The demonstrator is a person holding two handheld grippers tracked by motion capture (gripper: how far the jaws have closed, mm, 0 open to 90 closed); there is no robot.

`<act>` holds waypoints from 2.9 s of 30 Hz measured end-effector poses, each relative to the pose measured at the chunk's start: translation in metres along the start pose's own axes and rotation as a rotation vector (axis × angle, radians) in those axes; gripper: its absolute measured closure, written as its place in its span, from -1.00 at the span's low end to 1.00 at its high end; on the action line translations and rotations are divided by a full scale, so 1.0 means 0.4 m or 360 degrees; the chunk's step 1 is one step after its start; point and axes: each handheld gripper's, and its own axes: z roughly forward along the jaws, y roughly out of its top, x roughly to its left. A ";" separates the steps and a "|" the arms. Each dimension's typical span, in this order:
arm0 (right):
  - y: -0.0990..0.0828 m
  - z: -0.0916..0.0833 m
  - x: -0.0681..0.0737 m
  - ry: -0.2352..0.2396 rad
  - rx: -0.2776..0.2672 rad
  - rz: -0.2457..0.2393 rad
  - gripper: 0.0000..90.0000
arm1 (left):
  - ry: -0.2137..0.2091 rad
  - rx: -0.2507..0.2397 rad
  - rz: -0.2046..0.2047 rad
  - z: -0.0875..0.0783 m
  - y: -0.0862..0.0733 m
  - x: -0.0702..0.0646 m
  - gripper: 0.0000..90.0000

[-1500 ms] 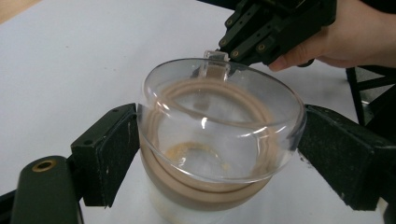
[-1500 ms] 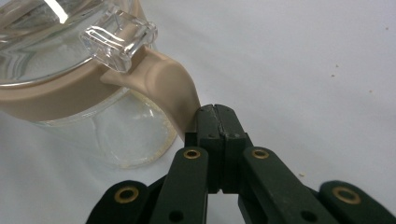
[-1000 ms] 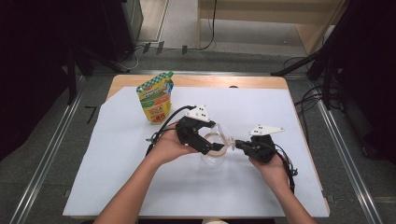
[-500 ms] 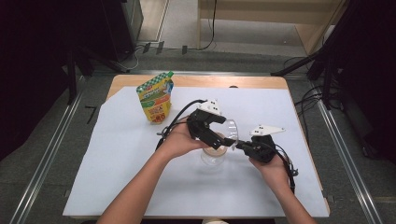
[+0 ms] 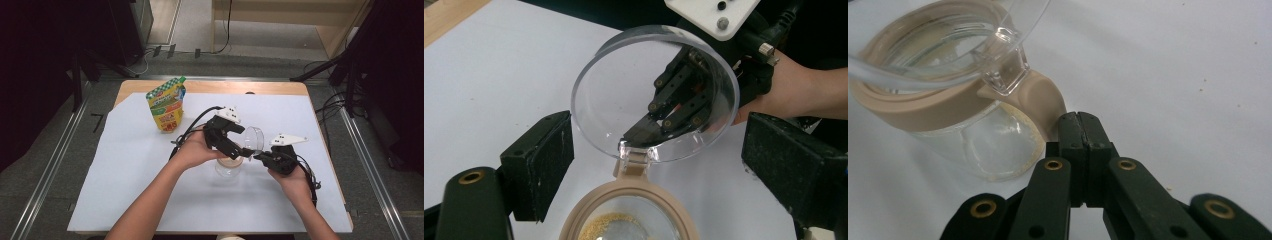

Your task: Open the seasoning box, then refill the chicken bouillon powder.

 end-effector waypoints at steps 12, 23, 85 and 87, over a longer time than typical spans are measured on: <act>-0.025 -0.042 0.012 0.0029 -0.0027 0.0031 0.92 | 0.0062 0.0006 -0.0063 -0.065 -0.050 0.011 -0.46; -0.065 -0.070 0.053 0.0115 -0.0004 0.0020 0.54 | 0.0081 -0.0044 -0.0213 -0.121 -0.127 0.028 -0.01; -0.066 -0.026 0.166 0.0337 0.0043 -0.0236 0.23 | 0.0730 -0.0127 -0.0727 -0.517 -0.310 0.238 0.13; -0.067 -0.024 0.171 0.0340 0.0038 -0.0232 0.23 | 0.0733 -0.0134 -0.0705 -0.511 -0.309 0.246 0.12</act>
